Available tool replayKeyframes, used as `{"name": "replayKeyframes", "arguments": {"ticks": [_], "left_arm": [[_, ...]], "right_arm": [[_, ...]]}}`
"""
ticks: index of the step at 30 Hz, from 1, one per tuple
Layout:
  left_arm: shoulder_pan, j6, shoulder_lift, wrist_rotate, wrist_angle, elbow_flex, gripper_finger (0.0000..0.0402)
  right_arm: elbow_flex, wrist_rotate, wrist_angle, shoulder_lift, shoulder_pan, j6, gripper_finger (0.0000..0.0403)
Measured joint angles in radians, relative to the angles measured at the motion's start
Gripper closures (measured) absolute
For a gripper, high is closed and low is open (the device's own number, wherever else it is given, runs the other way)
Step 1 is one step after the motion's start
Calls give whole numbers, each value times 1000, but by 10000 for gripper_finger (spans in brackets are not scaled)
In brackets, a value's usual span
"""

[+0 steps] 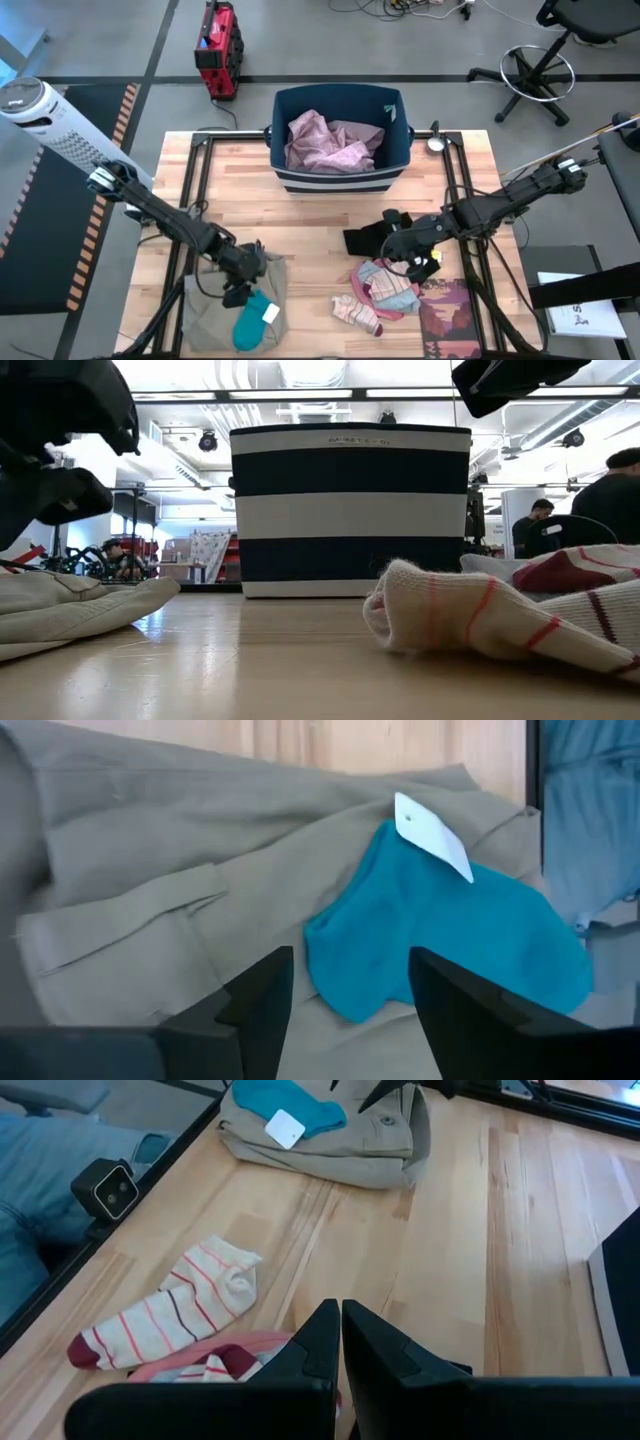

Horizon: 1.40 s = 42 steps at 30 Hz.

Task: Sort clothes
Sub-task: Put the top white striped sock into the blue laundry bin

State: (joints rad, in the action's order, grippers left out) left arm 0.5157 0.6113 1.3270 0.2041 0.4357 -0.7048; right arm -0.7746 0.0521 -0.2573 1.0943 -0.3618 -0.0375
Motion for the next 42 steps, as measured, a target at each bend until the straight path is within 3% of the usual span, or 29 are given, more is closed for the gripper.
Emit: {"name": "replayKeyframes", "arguments": {"ticks": [7, 10, 13, 20, 26, 32, 37, 42], "left_arm": [[14, 0, 58, 6, -13, 0, 230], [14, 0, 68, 6, -15, 0, 233], [14, -2, 66, -7, -17, 0, 233], [13, -6, 18, -83, -41, 0, 220], [12, -62, -20, -204, -66, 0, 216], [12, -118, -34, -278, -102, 0, 231], [12, -161, -34, -326, -110, 0, 243], [11, -179, -34, -355, -110, 0, 250]], "right_arm": [[0, 29, -8, 0, 0, 26, 401], [0, 111, -106, 9, 5, 113, 400], [2, 122, -215, 41, 8, 208, 392], [2, -59, -234, 140, -3, 336, 315], [2, -146, -240, 256, -18, 370, 231], [2, -183, -239, 332, -17, 365, 190], [1, -183, -240, 341, -15, 363, 210], [-9, -189, -252, 340, -11, 361, 309]]}}
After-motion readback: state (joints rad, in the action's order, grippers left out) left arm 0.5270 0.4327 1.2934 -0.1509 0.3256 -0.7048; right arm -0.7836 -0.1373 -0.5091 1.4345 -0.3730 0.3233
